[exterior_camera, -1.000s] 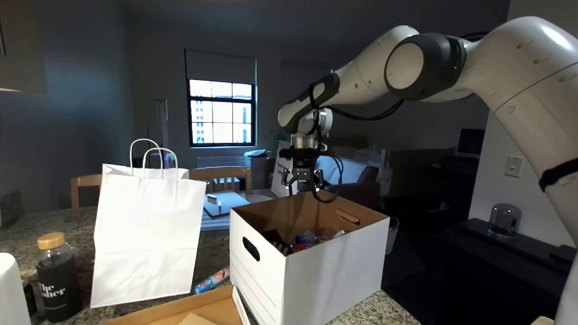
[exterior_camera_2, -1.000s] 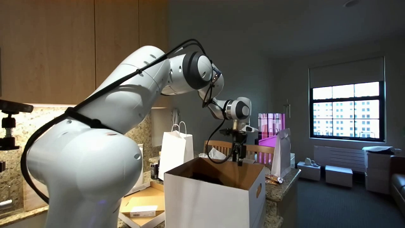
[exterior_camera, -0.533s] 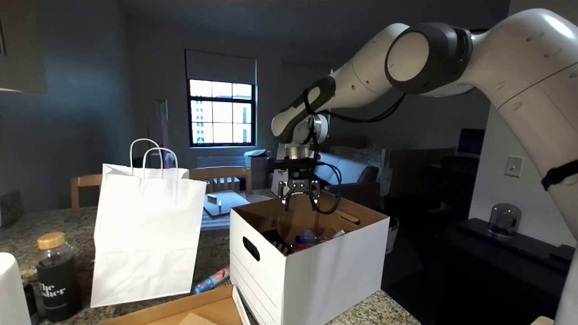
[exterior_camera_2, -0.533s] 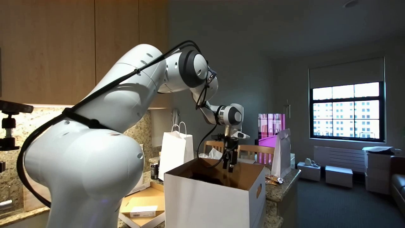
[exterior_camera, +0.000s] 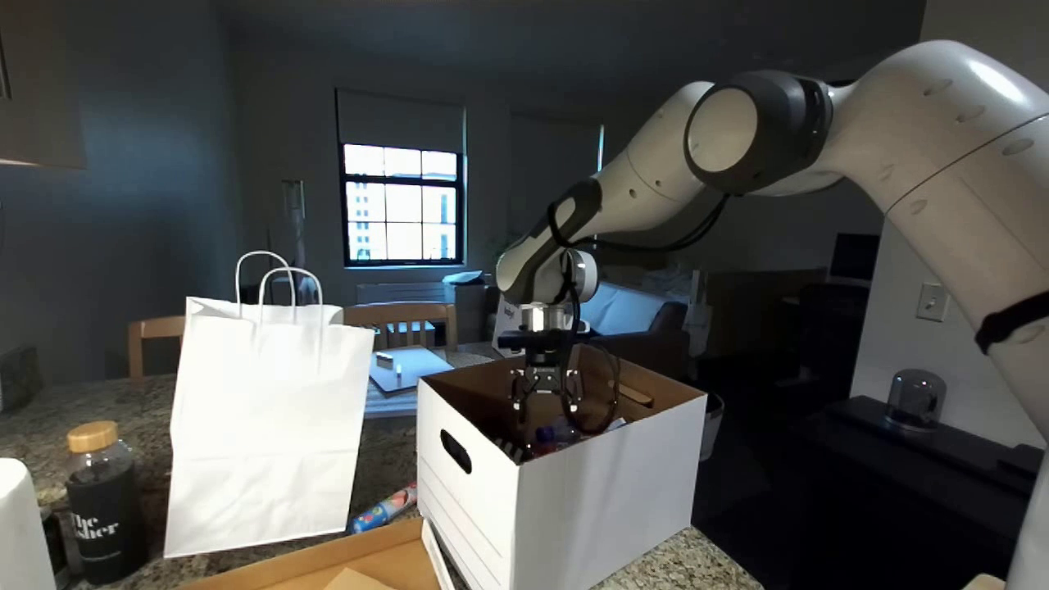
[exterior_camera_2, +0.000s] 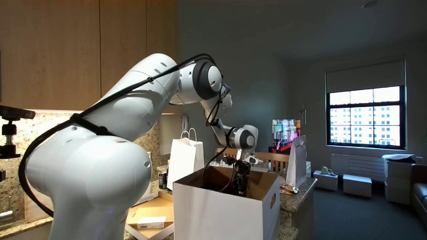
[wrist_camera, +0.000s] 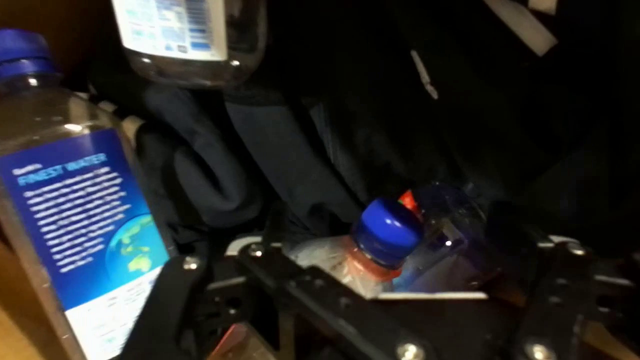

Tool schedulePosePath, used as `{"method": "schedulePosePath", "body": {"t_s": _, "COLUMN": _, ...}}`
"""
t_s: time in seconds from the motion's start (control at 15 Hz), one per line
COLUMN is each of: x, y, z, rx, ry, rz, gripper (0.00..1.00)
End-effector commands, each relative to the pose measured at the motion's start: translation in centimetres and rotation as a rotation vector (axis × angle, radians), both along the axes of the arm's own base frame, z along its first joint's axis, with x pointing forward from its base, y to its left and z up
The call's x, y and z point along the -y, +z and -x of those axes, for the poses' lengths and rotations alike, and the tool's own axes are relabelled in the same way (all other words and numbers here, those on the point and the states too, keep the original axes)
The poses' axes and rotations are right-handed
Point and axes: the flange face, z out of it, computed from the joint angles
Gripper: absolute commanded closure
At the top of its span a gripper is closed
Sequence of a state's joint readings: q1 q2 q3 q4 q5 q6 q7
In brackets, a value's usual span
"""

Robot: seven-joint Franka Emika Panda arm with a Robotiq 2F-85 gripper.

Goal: Pick up two bottles from the box and put them on the box cover

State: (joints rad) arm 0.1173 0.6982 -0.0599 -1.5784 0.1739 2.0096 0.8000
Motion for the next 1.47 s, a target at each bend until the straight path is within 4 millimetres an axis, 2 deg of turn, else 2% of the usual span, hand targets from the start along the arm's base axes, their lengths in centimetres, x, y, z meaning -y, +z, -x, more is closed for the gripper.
{"method": "schedulePosePath", "body": {"t_s": 0.0, "x": -1.0, "y": -0.9, "z": -1.2, "rx": 0.134, "ry": -0.073, "rz": -0.042, "gripper": 0.0}}
{"method": "schedulePosePath", "body": {"t_s": 0.2, "x": -0.7, "y": -1.4, "z": -2.2, "rx": 0.215, "ry": -0.145, "rz": -0.004, "gripper": 0.0}}
{"method": "schedulePosePath", "body": {"t_s": 0.47, "x": -1.0, "y": -2.4, "z": -1.0, "rx": 0.119, "ry": -0.138, "rz": -0.005, "gripper": 0.0}}
{"method": "schedulePosePath", "body": {"t_s": 0.73, "x": -0.9, "y": -2.4, "z": -1.2, "rx": 0.131, "ry": -0.113, "rz": -0.001, "gripper": 0.0}}
{"method": "schedulePosePath", "body": {"t_s": 0.93, "x": -0.9, "y": -2.5, "z": -0.7, "rx": 0.054, "ry": -0.287, "rz": 0.043, "gripper": 0.0}}
{"method": "schedulePosePath", "body": {"t_s": 1.13, "x": 0.9, "y": -2.8, "z": -0.1, "rx": 0.034, "ry": -0.438, "rz": 0.095, "gripper": 0.0}}
{"method": "schedulePosePath", "body": {"t_s": 1.27, "x": 2.9, "y": -2.8, "z": 0.0, "rx": 0.048, "ry": -0.544, "rz": 0.121, "gripper": 0.0}}
{"method": "schedulePosePath", "body": {"t_s": 1.4, "x": 3.6, "y": -3.6, "z": -0.3, "rx": 0.056, "ry": -0.621, "rz": 0.122, "gripper": 0.0}}
